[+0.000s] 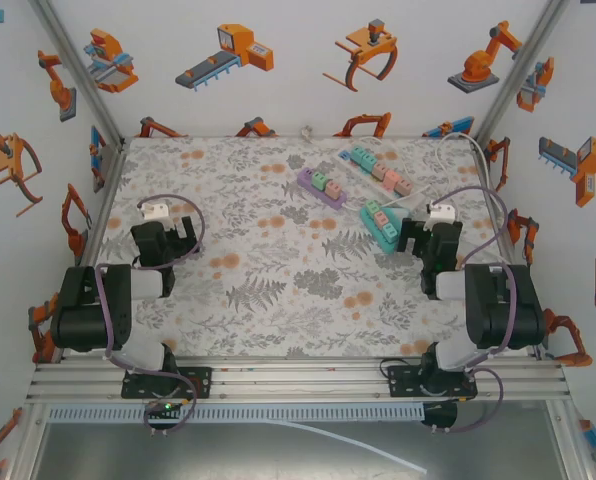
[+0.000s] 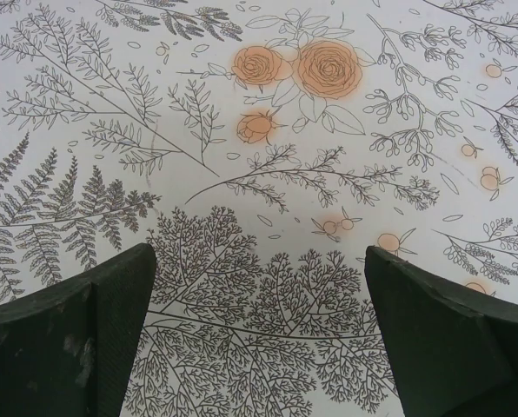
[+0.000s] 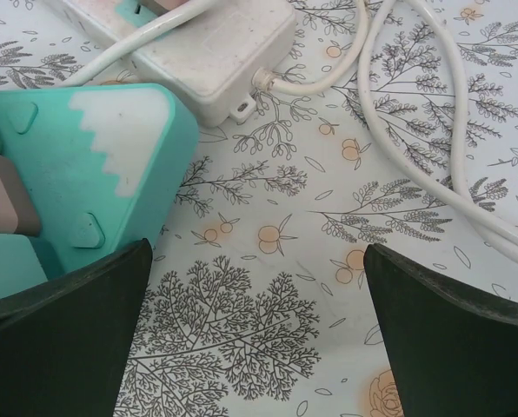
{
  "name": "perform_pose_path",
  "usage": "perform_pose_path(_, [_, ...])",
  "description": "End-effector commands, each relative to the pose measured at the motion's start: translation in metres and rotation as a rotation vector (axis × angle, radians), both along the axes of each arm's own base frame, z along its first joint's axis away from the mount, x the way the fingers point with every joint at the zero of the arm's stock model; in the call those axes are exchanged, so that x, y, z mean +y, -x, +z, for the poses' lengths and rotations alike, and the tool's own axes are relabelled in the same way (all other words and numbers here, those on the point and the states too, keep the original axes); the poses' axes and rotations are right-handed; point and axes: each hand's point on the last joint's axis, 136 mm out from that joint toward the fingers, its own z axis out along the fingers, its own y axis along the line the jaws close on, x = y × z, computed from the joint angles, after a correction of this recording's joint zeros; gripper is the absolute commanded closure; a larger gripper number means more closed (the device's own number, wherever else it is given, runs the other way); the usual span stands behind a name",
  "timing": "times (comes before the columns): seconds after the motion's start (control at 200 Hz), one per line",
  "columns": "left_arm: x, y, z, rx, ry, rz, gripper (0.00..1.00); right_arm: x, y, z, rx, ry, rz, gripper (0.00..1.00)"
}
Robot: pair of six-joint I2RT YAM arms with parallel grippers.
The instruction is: Pull the plug off the socket
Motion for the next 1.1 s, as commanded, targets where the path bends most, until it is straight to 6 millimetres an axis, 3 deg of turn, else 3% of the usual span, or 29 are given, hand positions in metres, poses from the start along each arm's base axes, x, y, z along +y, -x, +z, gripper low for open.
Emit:
perform_pose_path(0.0, [0.0, -0.005, 0.009, -0.034, -0.018, -0.004, 0.03, -0.004, -0.002, 0.007, -0.034, 0.016, -0.027, 0.01])
perform_pose_path(0.741, [-0.001, -0.004, 0.01, -0.039, -0.015, -0.008, 0.03, -0.006, 0.001, 0.009, -0.042, 0.016, -0.038, 0.01])
perform_pose_path(0.906, [-0.017, 0.008, 0.031, -0.079, -0.034, -0.088, 0.03, -0.013, 0.025, 0.051, -0.1, 0.0, -0.091, 0.01])
perform_pose_path(1.051, [-0.014, 0.037, 0.064, -0.124, -0.047, -0.033, 0.03, -0.014, 0.048, 0.103, -0.124, -0.128, -0.145, 0.03])
perform_pose_path(1.097, [-0.017, 0.047, 0.083, -0.146, -0.012, -0.019, 0.03, -0.016, 0.053, 0.116, -0.118, -0.21, -0.182, 0.03])
